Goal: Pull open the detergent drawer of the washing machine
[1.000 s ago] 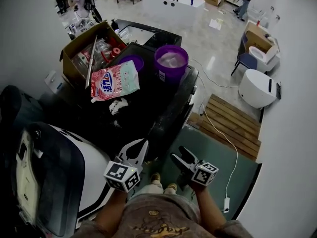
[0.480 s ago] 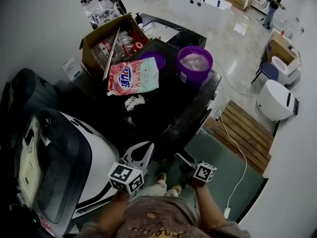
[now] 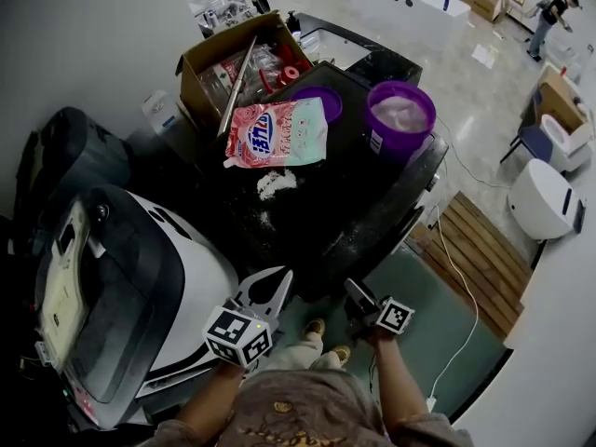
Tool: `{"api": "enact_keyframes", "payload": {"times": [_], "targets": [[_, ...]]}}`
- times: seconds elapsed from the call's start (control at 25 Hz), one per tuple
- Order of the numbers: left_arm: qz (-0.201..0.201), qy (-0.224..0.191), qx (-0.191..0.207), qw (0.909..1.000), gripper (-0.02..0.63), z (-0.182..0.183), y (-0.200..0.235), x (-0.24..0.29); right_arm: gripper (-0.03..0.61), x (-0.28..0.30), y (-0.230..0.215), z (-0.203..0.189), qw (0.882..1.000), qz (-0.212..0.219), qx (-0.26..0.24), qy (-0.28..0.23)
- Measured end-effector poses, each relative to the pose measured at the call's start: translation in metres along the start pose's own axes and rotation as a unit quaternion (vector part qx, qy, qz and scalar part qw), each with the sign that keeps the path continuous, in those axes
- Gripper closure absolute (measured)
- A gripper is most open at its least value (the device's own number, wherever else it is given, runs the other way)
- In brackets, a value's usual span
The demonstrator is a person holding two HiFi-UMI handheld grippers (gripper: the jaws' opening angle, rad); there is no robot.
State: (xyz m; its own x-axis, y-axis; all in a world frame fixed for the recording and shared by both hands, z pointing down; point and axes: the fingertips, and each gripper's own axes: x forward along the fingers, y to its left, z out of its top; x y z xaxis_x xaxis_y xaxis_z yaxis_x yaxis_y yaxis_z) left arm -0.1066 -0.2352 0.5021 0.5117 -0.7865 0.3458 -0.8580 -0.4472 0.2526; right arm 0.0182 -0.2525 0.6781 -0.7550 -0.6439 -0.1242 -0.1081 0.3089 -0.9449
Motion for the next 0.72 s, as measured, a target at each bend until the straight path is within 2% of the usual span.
{"api": "enact_keyframes", "payload": {"times": [0.48, 0.72], "targets": [[0.026, 0.007, -0.001, 0.9996, 0.592, -0.006, 0.022, -0.009, 0.164, 0.009, -0.010, -0.004, 0.993, 0.079, 0.083, -0.006], [0.028, 0.006, -0.001, 0.9996, 0.592, -0.004, 0.024, -0.009, 0.207, 0.007, -0.014, -0.002, 0.988, 0.103, 0.110, -0.021]]}}
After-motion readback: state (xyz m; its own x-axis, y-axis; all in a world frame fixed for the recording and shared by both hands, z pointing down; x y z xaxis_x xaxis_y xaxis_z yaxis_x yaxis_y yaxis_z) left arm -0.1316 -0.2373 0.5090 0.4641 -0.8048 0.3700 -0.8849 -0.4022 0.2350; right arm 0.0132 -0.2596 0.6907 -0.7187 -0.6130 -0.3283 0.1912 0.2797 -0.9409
